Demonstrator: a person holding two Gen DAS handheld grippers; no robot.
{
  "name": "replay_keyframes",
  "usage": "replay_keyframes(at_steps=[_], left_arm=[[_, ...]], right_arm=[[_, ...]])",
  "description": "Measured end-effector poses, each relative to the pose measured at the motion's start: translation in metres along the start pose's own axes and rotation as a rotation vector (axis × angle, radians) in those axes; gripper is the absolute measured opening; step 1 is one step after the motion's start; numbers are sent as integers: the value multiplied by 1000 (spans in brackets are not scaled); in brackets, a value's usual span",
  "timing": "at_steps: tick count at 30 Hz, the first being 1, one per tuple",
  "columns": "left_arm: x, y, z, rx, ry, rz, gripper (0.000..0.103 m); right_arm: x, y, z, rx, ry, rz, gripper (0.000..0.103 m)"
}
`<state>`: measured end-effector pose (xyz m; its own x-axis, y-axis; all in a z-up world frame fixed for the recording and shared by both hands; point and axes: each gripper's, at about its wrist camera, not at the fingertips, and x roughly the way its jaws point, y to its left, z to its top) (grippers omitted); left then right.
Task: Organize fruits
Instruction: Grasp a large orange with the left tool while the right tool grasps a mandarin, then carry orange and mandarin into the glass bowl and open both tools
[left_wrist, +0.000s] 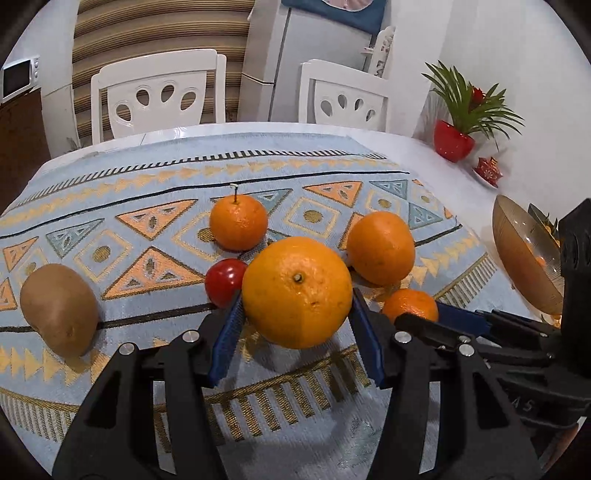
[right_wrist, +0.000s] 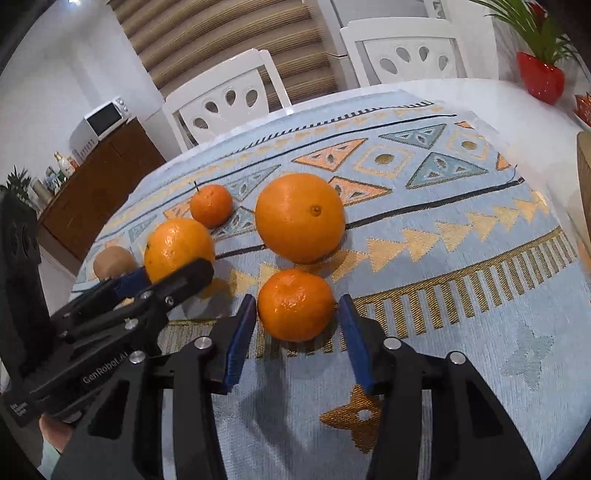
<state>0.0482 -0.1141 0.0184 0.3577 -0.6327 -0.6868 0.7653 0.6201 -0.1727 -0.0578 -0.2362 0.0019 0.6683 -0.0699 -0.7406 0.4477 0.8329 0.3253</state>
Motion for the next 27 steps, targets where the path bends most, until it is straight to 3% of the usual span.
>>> replay_keyframes(at_steps=[6,12,16,20,27], left_arm=[[0,3,1,-15,-7,5,56],[-6,-11,1,34,-25,46,56],[-22,-27,7,51,-29,22,56],[-44,-69,22,109,-71,-18,56],[-60,-165,41,224,-109,-154,56]], right_arm=[[1,4,-1,-23,-9,-21,42],[-23,3,-4,-9,-89,-4,41],[-58,-15,-11,33,-153,6,41],[-123,-48,-5,89,-276,-28,41],[-212,-101,6,141,-419,-275,41]])
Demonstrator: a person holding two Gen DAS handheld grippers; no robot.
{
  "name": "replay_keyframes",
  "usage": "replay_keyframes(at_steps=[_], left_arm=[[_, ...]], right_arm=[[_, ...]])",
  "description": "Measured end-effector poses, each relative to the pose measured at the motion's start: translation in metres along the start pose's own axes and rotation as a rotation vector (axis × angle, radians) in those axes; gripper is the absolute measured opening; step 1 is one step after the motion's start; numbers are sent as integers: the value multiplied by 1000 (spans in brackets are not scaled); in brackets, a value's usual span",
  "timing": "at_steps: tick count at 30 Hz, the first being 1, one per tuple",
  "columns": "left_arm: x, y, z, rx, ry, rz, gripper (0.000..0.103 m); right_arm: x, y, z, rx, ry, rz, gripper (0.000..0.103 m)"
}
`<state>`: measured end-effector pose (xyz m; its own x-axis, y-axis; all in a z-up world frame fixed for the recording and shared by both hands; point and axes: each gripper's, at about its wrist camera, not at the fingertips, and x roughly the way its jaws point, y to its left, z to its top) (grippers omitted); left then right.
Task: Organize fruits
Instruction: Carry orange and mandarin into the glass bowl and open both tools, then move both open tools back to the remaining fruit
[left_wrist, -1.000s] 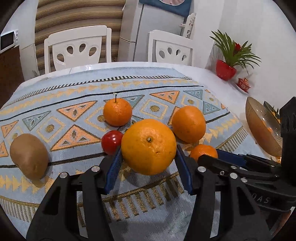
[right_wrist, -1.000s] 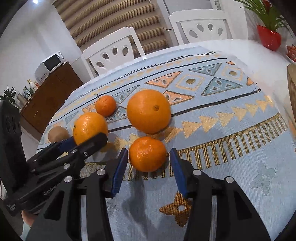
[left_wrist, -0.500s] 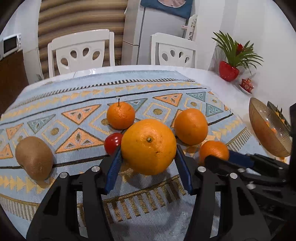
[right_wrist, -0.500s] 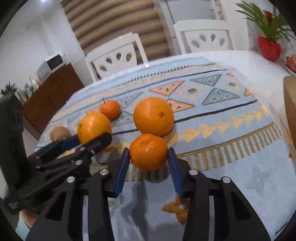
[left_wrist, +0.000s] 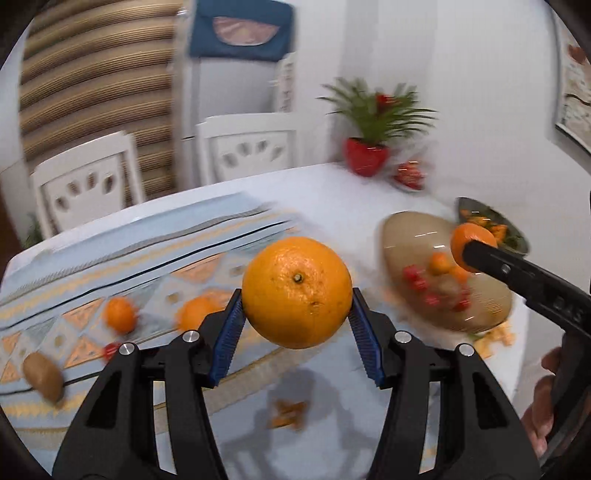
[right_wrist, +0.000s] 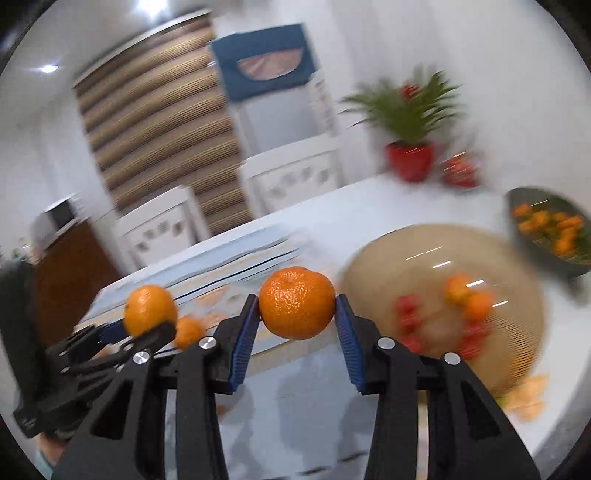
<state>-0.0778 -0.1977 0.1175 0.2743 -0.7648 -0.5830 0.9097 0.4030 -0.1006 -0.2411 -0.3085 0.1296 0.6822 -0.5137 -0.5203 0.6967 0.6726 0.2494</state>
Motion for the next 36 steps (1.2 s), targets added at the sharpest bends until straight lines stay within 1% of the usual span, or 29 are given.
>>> replay_keyframes(at_steps=[1,4,9,13,15,19,22,26,29,31,34,36], left_arm=[[5,-15,6,4,5,-34,56],[21,-47,17,14,28,-96,56],[52,-88,22,32,70,-147,56],[78,-109,19,32,119,-180,56],[93,-118,17,39,150,-192,56],[113,-130,12,45,187,-202,56],[119,-132,10,46,204,-207,56],[123,-136,8,49,220,-209,56],[123,-138,8,54,218,-213,58],[116,-136,10,55,192,-211,62],[101,-130,15,59,161,-205,64],[89,-121,17,41,147,-200,64]], right_arm=[[-4,-9,4,4,-7,-27,41],[-10,-41,13,46,-5,-82,41],[-5,-100,15,143,45,-114,41],[6,-130,5,187,100,-127,42],[11,-138,-1,203,124,-122,41],[18,-151,-11,232,156,-151,42],[21,-160,-15,250,173,-170,42],[22,-163,-20,264,184,-166,42],[21,-162,-19,261,182,-165,44],[18,-162,-17,265,175,-162,50],[9,-157,-14,255,161,-165,50],[2,-152,-12,252,154,-154,50]])
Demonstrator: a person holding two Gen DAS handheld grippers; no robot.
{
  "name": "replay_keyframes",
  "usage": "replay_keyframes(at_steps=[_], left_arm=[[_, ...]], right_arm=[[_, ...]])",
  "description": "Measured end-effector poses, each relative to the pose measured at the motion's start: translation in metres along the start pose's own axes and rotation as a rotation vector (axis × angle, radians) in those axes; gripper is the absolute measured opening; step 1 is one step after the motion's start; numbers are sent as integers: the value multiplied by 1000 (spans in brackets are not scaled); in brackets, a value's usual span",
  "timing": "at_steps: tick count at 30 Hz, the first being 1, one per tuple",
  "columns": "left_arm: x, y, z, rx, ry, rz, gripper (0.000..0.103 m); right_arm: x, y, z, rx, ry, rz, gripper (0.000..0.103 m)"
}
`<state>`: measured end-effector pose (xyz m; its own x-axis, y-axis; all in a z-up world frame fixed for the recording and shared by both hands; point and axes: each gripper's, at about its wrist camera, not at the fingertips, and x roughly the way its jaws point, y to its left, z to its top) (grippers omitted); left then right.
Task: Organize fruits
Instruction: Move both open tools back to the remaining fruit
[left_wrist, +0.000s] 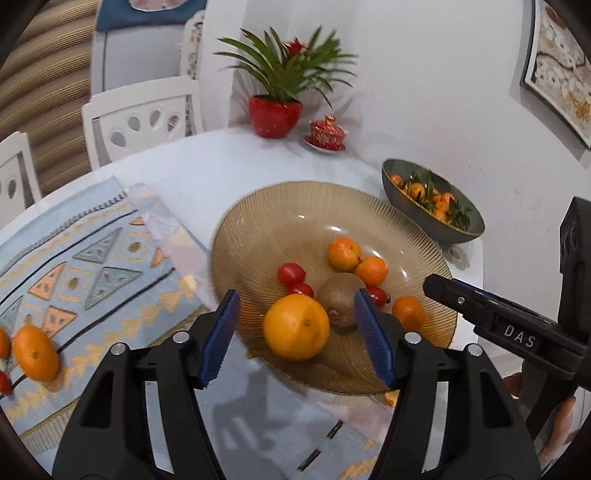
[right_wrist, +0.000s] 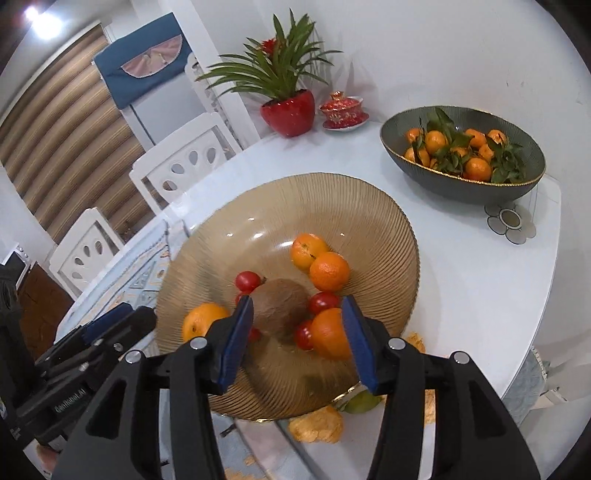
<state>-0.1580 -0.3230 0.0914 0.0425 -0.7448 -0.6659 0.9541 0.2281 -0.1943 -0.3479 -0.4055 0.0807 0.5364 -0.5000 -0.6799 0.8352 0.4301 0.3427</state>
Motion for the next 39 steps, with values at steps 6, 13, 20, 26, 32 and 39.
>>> replay_keyframes(at_steps=[6,13,20,26,32,39], left_arm=[[-51,25,-12,-42,-56,41,66],[-124,67,-38,-113,-151,113,81],[-201,121,-88,-191,-263,328,95],[-225,170,-135,-213,-259,544,98],[-212,222,-169,-272,-236,637,98],[-201,258,-191,-393,-201,641,98]], right_arm=[[-25,35,-3,-52,-24,46,50],[-56,109,-26,-202,-49,116,50],[-52,192,-69,-335,-17,193,56],[-14,261,-123,-439,57,202,65],[20,312,-169,-572,78,156,71],[52,336,-198,-622,91,145,82]])
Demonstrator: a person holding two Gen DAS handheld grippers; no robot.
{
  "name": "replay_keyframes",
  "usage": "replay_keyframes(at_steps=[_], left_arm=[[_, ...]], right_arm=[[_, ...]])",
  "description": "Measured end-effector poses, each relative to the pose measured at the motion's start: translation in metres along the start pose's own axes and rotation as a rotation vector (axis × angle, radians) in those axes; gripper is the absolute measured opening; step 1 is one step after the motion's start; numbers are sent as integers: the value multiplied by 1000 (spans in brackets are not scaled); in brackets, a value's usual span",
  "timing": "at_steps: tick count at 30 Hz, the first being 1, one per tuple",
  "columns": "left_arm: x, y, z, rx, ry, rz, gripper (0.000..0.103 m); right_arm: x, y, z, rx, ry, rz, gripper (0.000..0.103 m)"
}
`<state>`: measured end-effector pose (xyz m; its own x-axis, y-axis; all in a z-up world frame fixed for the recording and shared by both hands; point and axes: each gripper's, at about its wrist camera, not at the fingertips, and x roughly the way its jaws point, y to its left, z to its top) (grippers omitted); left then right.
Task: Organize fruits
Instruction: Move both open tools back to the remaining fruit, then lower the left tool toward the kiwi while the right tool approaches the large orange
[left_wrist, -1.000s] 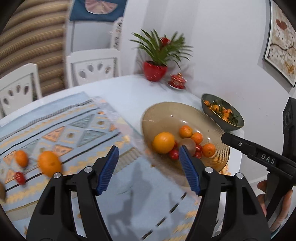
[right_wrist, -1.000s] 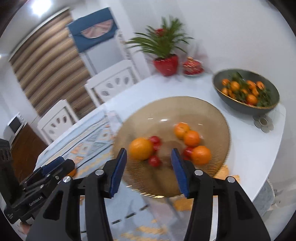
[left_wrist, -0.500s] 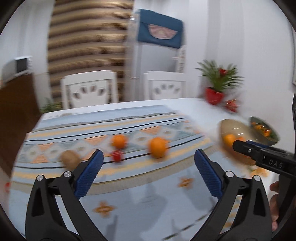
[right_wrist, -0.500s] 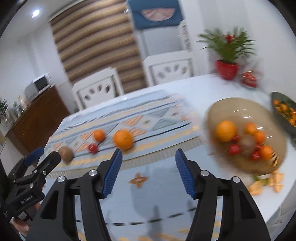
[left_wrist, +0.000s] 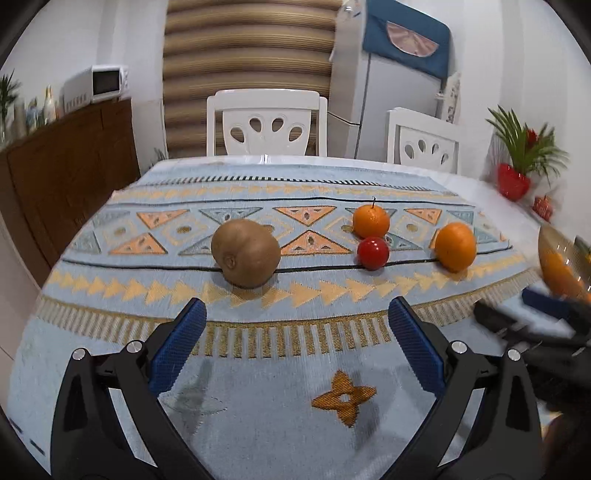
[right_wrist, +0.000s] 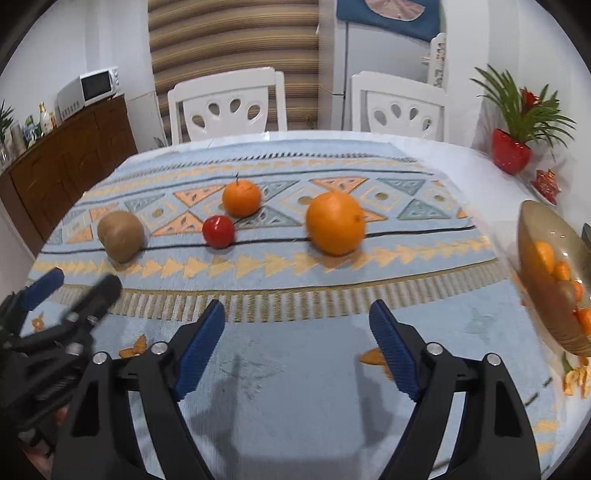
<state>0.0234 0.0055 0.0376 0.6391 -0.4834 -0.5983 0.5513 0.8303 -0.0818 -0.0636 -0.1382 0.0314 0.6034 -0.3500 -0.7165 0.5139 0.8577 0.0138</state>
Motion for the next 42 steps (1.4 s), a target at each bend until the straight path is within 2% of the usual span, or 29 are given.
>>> replay_keyframes(at_steps=[2,6,9,11,12,14,16,18,24,30,42], left_arm=[[-1,1,-3,-1,0,23,99],[3,5,-4,-32,33,33,99],[9,10,-5,-61,63,15,99],[11,12,-6,-70,70,8,100],[11,13,-6,-73,69,8,100],[11,13,-7,-75,69,10,100],[11,14,-7,-78,68,11,100],[10,15,-7,-88,65,9,100],[14,14,-6,-83,77,13,100],[9,14,-8,-82,49,20,100],[9,19,-8,-113,47,24,100]], right_arm=[[10,2,-2,9,12,16,84],[24,-5,-3,41,52,63,96],[31,-7,-3,58,84,39,98],[42,-7,-5,60,135,5,98],[53,-6,-6,57,195,-23,98],[50,1,-7,11,177,-54,98],[48,2,-13,20,139,-57,98],[49,-4,-15,50,141,-27,98],[49,0,-16,41,141,-37,98],[50,-1,-15,43,141,-35,98],[50,-1,-15,44,141,-34,98]])
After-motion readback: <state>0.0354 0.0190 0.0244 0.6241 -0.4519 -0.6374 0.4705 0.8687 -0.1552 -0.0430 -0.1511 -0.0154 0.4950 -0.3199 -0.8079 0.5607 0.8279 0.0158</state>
